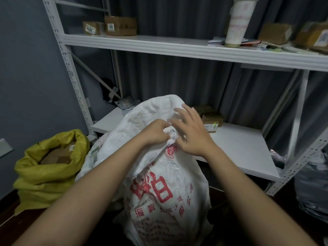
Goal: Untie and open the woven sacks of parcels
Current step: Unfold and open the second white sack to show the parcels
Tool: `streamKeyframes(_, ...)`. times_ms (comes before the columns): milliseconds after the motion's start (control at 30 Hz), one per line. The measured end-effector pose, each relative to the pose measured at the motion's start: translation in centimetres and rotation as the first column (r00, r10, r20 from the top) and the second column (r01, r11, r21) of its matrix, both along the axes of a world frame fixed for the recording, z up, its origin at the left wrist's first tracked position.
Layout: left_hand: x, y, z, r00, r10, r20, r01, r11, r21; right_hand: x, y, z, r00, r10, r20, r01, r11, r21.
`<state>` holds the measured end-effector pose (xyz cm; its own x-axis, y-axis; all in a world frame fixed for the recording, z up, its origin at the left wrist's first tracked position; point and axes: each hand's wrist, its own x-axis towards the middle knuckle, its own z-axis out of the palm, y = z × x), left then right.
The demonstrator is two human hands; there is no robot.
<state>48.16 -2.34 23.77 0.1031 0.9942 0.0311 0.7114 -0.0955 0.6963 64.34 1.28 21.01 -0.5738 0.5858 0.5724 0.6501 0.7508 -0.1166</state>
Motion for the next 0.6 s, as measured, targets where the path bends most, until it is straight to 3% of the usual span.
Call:
streamKeyframes(67, -0.2, 0.3, 1.6, 0.987, -0.083, -0.139, 0.077, 0.996, -0.05, 1.3, 0.5, 2.7, 0.95, 0.013, 0.313, 0.005, 0.998, -0.055)
streamKeyframes(133, -1.2, 0.8, 3.1, 0.972, -0.106, -0.209, 0.093, 0.993, -0.071, 2.1, 0.8, 5.0, 0.916, -0.052, 0.397, 0.096, 0.991, -0.093)
streamKeyframes(200, -2.0, 1.2, 4.3, 0.99, -0.089, -0.112, 0.094, 0.995, 0.041, 2.7, 1.2, 6.3, 0.956, -0.051, 0.29, 0.089, 0.989, -0.121)
streamKeyframes(267, -2.4, 1.6, 4.1, 0.997, -0.079, -0.024, 0.081, 0.991, 0.109, 2.9, 2.2, 6.4, 0.998, -0.008, 0.061, 0.028, 0.942, -0.335)
streamKeyframes(367, -2.3, 1.8, 1.9, 0.967, -0.14, -0.211, 0.15, 0.988, 0.032, 2.9, 3.1, 5.1, 0.996, -0.027, -0.089, -0.023, 0.853, -0.521)
streamKeyframes(500, -3.0, 2.7, -0.1, 0.811, 0.01, -0.585, 0.163, 0.956, 0.243, 3.5, 2.5, 3.6, 0.994, -0.009, 0.108, 0.046, 0.939, -0.342)
streamKeyframes(600, -2.9, 3.6, -1.1, 0.687, 0.016, -0.727, 0.289, 0.911, 0.294, 4.6, 2.6, 2.6, 0.948, -0.07, 0.312, 0.119, 0.983, -0.142)
